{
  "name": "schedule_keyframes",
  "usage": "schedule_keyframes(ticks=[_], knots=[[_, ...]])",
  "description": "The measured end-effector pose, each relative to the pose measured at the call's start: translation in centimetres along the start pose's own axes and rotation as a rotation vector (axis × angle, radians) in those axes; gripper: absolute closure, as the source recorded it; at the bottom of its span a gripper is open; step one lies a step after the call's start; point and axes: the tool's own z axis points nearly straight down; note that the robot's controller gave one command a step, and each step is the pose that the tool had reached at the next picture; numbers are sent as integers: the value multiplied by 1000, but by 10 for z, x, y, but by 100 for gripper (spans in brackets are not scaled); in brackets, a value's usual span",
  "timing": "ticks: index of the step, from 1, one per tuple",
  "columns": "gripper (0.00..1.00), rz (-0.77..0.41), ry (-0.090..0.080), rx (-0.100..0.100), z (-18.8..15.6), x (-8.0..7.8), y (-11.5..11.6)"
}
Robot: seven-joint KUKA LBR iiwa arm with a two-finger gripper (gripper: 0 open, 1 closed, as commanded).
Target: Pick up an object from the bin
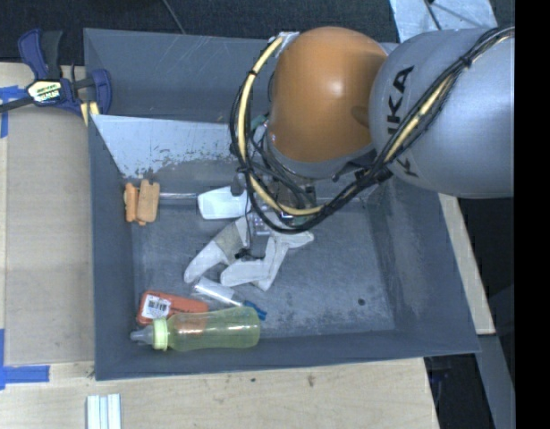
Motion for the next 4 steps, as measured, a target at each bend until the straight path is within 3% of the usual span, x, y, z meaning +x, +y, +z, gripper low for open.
schedule_keyframes(ticks=[1,2,3,4], knots=[[0,3,-8,-1,-5,-1,-1],[0,-63,-14,-2,38,-9,-9],[0,-19,-12,-1,97,-12,-29],[0,-40,-4,0,134,-10,-44]])
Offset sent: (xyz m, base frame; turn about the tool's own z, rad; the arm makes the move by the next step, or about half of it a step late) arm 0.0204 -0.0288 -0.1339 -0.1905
